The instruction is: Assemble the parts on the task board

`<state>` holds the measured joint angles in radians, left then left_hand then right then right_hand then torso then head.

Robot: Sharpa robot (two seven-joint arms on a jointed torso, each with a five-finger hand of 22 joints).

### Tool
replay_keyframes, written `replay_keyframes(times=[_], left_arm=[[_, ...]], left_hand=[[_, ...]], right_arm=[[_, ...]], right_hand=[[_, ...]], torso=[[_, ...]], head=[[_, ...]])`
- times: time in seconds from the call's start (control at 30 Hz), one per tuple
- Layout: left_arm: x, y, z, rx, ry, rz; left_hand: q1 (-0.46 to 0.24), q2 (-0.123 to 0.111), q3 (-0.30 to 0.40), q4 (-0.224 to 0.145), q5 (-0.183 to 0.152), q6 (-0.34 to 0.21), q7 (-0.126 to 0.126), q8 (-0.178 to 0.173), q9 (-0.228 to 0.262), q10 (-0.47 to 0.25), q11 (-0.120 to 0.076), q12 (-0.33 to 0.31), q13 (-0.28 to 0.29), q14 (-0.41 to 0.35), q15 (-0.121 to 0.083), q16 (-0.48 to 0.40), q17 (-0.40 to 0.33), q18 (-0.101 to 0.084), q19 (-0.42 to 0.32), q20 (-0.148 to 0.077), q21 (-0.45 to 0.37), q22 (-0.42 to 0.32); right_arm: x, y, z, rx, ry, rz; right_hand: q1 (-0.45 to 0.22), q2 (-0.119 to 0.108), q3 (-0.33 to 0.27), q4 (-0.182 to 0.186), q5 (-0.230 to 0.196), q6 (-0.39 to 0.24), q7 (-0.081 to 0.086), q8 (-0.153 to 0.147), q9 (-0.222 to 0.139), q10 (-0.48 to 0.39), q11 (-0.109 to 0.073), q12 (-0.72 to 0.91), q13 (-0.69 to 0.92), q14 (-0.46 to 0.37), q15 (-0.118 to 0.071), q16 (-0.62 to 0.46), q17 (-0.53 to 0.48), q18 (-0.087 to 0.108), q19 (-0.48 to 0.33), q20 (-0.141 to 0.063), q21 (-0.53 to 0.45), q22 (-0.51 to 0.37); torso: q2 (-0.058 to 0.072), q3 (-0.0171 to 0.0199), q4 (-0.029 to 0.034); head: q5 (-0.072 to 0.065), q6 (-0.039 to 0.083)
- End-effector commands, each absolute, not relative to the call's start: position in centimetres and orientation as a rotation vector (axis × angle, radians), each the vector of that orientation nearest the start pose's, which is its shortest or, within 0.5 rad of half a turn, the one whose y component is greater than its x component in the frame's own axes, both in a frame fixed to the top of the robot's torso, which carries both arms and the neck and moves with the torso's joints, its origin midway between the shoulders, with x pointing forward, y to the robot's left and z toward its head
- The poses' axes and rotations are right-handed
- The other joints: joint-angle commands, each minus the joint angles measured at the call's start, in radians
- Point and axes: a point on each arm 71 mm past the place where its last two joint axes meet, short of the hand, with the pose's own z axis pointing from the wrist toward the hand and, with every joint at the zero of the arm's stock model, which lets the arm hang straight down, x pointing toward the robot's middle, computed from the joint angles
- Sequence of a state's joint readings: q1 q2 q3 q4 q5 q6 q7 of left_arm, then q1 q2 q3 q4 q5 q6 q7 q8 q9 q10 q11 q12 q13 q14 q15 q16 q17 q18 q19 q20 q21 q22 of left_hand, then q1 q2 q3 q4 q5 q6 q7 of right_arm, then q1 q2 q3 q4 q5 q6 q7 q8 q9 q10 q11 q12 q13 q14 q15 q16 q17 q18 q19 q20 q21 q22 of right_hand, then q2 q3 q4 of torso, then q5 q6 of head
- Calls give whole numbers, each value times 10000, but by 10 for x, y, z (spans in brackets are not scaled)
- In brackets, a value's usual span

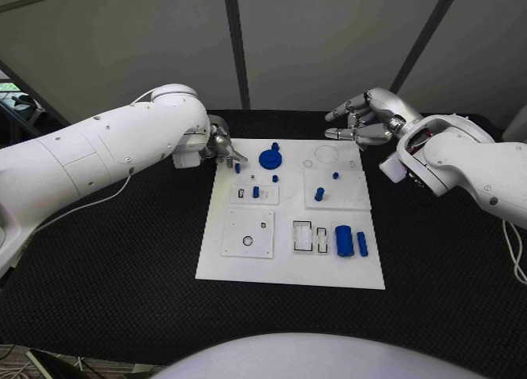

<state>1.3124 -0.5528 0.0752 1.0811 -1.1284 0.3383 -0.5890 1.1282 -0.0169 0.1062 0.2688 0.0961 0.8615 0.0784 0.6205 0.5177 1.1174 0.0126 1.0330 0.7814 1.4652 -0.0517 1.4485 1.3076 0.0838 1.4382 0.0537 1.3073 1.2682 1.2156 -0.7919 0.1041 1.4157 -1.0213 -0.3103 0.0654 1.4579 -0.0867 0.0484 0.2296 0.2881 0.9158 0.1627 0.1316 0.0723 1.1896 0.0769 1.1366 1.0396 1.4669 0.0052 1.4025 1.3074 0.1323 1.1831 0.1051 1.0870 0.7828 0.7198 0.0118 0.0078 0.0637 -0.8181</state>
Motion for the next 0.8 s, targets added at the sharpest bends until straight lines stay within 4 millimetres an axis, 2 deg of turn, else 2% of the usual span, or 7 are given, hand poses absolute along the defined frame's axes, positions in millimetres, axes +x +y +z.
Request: replay_keyframes(times=[0.03, 0.27, 0.8], left_arm=[[575, 200, -161, -2049, 22912, -2374], [574, 198, -162, -1980, 22931, -2454], [574, 196, -163, -1858, 23053, -2497]], left_hand=[[149, 2, -30, -16, 52, 72, -20, 44, 19, -26, -70, 37, -18, 630, -53, 57, 1331, -144, 41, -26, 64, 15], [381, 108, 4, -111, 58, 68, -39, 110, 31, -11, -89, 40, -33, 633, -70, 60, 1335, -147, 47, -45, 69, 38], [483, 114, 5, -163, 51, 62, -45, 137, 36, 1, -97, 46, -31, 634, -76, 59, 1335, -155, 61, -52, 95, 78]], right_arm=[[524, -206, -128, 2167, 15492, 9826], [524, -206, -128, 2165, 15497, 9827], [524, -206, -128, 2162, 15500, 9830]], right_hand=[[-59, 75, -45, -10, 50, 41, -4, 37, -13, -71, -26, -22, -6, 416, -85, -55, 37, 118, -69, -8, -59, -12], [-18, 85, -29, -34, 71, 43, -5, 42, -12, -72, -31, -18, -5, 416, -89, -66, 29, 120, -65, -11, -73, -24], [-7, 85, -26, -42, 74, 43, -6, 43, -12, -78, -31, -23, -12, 417, -90, -66, 31, 120, -63, -11, -76, -27]], torso=[[3, 1, -2], [8, 2, -1], [2, 0, -1]], head=[[-3, -7], [-6, -38], [-14, -62]])
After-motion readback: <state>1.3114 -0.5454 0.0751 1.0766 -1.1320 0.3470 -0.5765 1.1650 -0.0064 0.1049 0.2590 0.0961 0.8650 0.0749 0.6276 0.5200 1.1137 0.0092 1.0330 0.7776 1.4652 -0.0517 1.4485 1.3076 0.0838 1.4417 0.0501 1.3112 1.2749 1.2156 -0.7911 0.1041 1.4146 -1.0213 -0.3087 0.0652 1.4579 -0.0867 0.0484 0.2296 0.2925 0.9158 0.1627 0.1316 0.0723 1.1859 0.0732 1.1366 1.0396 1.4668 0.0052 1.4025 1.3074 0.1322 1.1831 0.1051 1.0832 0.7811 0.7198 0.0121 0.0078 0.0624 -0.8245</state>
